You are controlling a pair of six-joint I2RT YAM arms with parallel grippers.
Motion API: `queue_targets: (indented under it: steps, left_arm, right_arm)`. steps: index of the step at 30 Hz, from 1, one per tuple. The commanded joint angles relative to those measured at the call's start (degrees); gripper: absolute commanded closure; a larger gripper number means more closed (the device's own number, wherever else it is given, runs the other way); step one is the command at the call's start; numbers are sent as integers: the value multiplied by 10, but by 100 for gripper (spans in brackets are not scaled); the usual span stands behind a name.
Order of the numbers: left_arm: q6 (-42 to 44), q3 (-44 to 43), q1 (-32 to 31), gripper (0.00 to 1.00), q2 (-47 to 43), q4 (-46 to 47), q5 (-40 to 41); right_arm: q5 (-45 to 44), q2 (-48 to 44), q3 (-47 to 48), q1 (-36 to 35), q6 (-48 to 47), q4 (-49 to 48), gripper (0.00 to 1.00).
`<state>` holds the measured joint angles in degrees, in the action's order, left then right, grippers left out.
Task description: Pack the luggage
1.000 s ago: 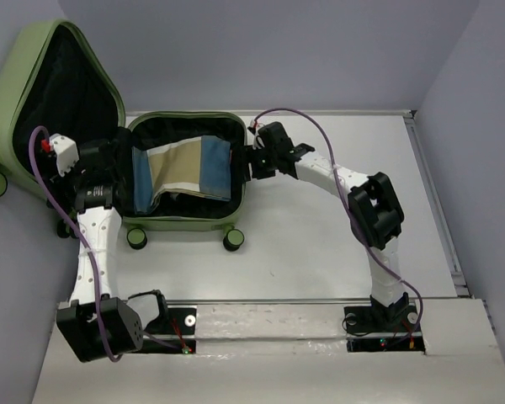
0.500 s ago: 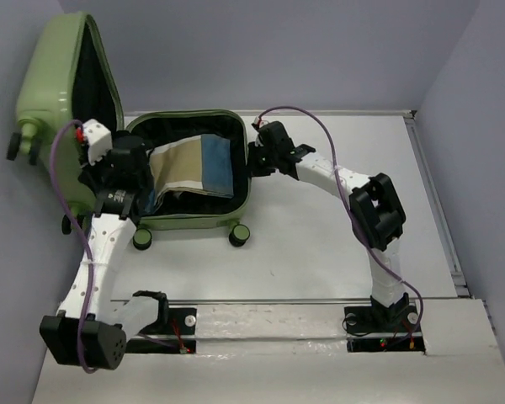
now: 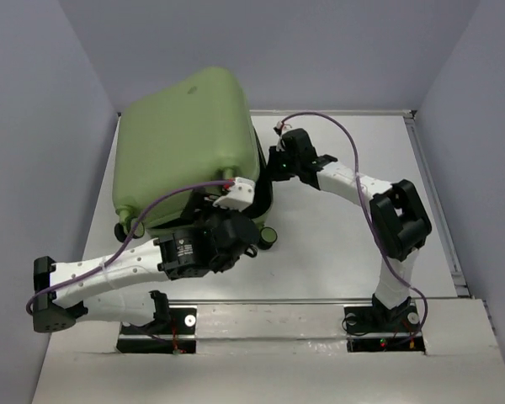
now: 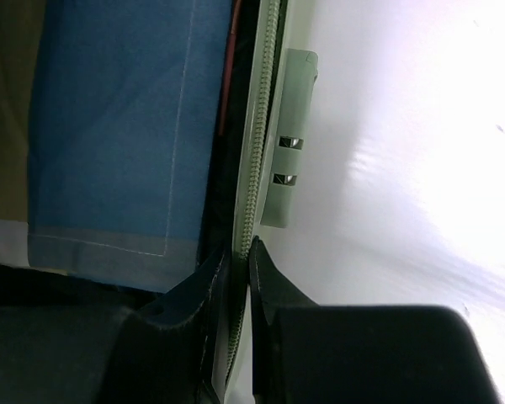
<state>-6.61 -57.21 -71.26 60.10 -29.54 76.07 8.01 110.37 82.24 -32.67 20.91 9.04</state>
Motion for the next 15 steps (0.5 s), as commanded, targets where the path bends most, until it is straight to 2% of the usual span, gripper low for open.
queue_targets:
  steps: [1,3,5,7,9,11,12,14,15]
  left_arm:
    - [-28,-171,-97,1,24,163,-127]
    - [11,-210,-109,1,45,198,-165]
    - [47,-243,-111,1,49,249,-249]
    - [57,-262,-111,1,47,283,-282]
    - [62,-295,-79,1,61,274,-283]
    - [31,-365,-18,1,79,214,-329]
    - [21,-380,63,1,98,200,-356]
    - [-7,-405,151,1,114,186,-434]
    - [-14,-417,234,1,134,184,-469]
  right_arm:
    - [56,-71,-89,39,-34,-16,93]
    - [61,-101,-125,56,-37,-15,93]
    - [70,-116,-145,81,-40,-16,93]
    - [68,-134,-164,103,-39,-15,93]
    - [64,-148,-170,118,-38,-14,84]
    - [57,-165,-158,132,-39,-2,70]
    - [49,-169,-147,132,-39,8,52]
    - [36,-191,-113,132,-40,36,30]
    - [40,-211,-92,132,-42,50,17]
